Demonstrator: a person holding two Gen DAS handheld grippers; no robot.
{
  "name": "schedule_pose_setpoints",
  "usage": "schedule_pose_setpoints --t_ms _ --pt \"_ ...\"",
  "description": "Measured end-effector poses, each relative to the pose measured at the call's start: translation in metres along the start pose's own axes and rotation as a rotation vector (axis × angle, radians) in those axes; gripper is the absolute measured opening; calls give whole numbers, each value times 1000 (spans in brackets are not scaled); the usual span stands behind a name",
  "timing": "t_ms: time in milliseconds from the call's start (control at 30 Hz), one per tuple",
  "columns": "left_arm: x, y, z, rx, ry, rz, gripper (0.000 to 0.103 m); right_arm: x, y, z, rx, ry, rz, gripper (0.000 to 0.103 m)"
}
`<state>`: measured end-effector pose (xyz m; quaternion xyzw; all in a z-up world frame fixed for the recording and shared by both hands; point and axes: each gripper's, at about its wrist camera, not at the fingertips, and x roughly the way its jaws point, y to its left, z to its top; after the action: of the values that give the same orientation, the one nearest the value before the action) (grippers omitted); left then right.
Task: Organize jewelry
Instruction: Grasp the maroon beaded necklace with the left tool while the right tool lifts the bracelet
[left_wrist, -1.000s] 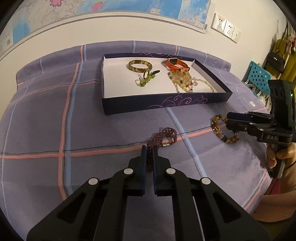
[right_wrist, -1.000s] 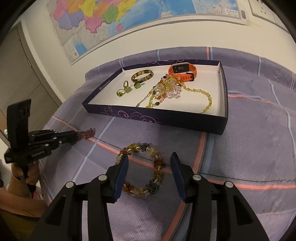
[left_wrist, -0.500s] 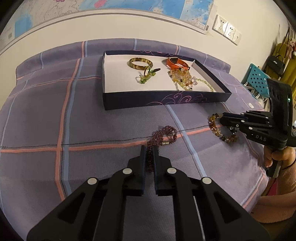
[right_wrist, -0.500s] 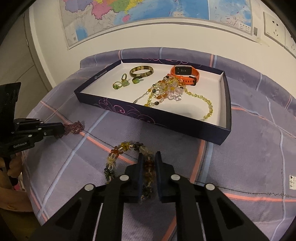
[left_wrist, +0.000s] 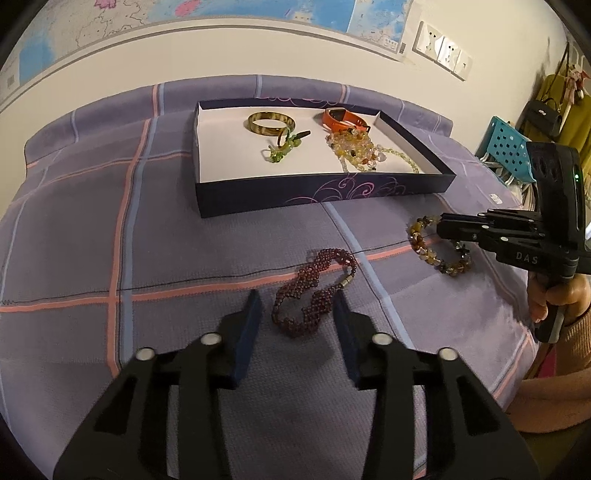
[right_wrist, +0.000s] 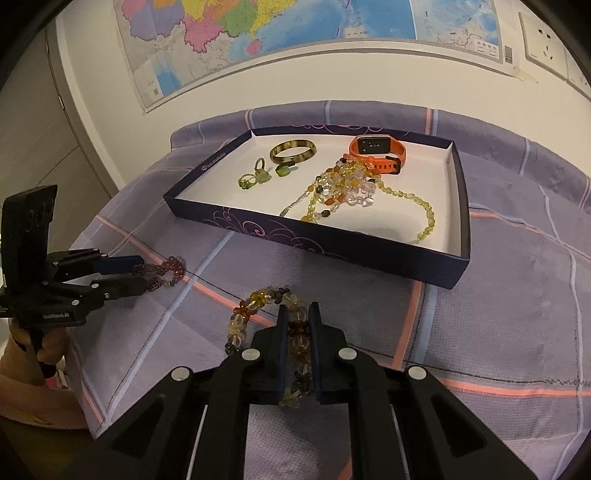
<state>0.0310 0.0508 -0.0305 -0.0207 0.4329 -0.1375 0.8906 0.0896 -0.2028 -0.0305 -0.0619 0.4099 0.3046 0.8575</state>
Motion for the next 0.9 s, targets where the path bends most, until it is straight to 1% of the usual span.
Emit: schedule_pose_setpoints --t_ms 33,67,100,267,400,533,667,900 --pt "0 0 0 4 0 8 27 1 0 0 -1 3 -6 9" --pt "1 -2 0 13 3 12 17 2 0 0 0 7 -6 11" --pt "0 -3 0 17 5 7 13 3 -1 -1 0 14 -5 12" --pt "0 -11 -2 43 -2 12 11 6 6 1 -47 21 -36 14" --pt "-2 -12 -2 37 -10 -1 10 7 7 4 -63 22 -54 10" --pt "-7 -11 0 28 -23 -14 10 0 5 6 -39 1 -17 9" --pt "-12 -11 4 26 -37 -32 10 -17 5 13 -17 -49 30 9" --pt "-25 -14 12 42 -73 -44 10 -40 11 25 -34 -114 44 9"
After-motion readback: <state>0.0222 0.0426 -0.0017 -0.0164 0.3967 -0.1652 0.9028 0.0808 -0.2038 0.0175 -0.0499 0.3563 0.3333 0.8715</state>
